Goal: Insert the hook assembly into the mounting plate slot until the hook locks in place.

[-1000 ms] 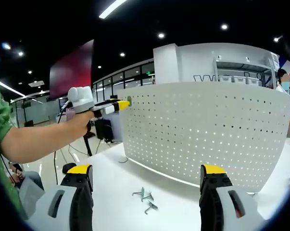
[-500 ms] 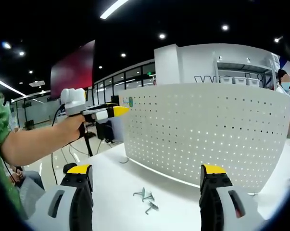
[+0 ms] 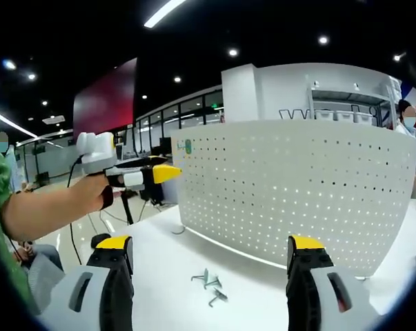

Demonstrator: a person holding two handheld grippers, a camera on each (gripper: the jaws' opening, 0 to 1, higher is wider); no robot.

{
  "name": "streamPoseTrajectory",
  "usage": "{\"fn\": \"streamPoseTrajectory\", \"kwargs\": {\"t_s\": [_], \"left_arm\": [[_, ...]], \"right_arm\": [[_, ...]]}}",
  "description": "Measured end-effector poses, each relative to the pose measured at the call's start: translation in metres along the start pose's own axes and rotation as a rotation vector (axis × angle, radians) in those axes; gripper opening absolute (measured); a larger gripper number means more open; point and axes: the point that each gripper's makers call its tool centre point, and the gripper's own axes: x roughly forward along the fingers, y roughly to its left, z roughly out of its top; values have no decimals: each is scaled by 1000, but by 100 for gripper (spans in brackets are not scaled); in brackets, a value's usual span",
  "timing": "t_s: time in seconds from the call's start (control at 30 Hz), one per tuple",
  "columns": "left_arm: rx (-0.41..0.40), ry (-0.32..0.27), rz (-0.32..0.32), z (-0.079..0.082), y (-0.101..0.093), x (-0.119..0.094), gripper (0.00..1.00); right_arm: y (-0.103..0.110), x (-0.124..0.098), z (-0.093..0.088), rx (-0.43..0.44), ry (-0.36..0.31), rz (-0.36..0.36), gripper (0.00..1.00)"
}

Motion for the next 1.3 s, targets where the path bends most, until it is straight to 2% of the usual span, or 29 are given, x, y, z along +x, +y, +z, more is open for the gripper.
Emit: {"fn": "streamPoseTrajectory", "kwargs": {"t_s": [0.67, 1.1, 1.3], "left_arm": [[-2, 33, -92, -11, -48, -40, 70], [-32, 71, -130, -32, -77, -69, 70], [-55, 90, -144, -42, -91, -81, 70]], "right_arm": [[6, -7, 2, -7, -11, 11, 95], [9, -14, -6, -5, -3, 14, 95], [11, -17, -17, 5, 10, 17, 95]]}}
